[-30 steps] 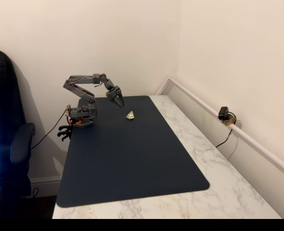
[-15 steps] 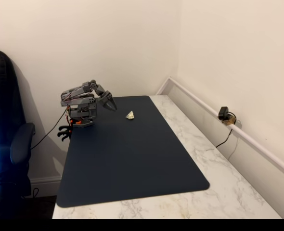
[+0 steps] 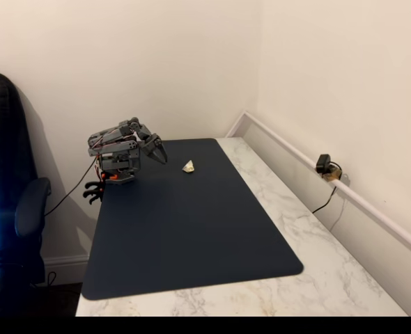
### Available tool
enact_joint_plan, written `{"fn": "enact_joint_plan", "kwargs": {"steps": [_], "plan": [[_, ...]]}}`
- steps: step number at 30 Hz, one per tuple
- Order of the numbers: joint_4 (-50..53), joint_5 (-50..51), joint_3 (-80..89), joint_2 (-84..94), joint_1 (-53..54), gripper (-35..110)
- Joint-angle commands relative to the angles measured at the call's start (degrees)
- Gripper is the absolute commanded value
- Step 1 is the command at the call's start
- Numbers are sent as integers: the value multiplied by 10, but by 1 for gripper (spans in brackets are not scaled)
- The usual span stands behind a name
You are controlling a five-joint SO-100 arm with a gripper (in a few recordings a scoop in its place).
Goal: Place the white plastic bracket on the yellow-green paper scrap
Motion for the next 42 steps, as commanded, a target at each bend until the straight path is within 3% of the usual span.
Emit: {"fn": "enact_joint_plan", "kwargs": {"steps": [1, 42], "plan": [[25, -4, 9, 18, -13, 0], [25, -31, 9, 18, -42, 0]]}}
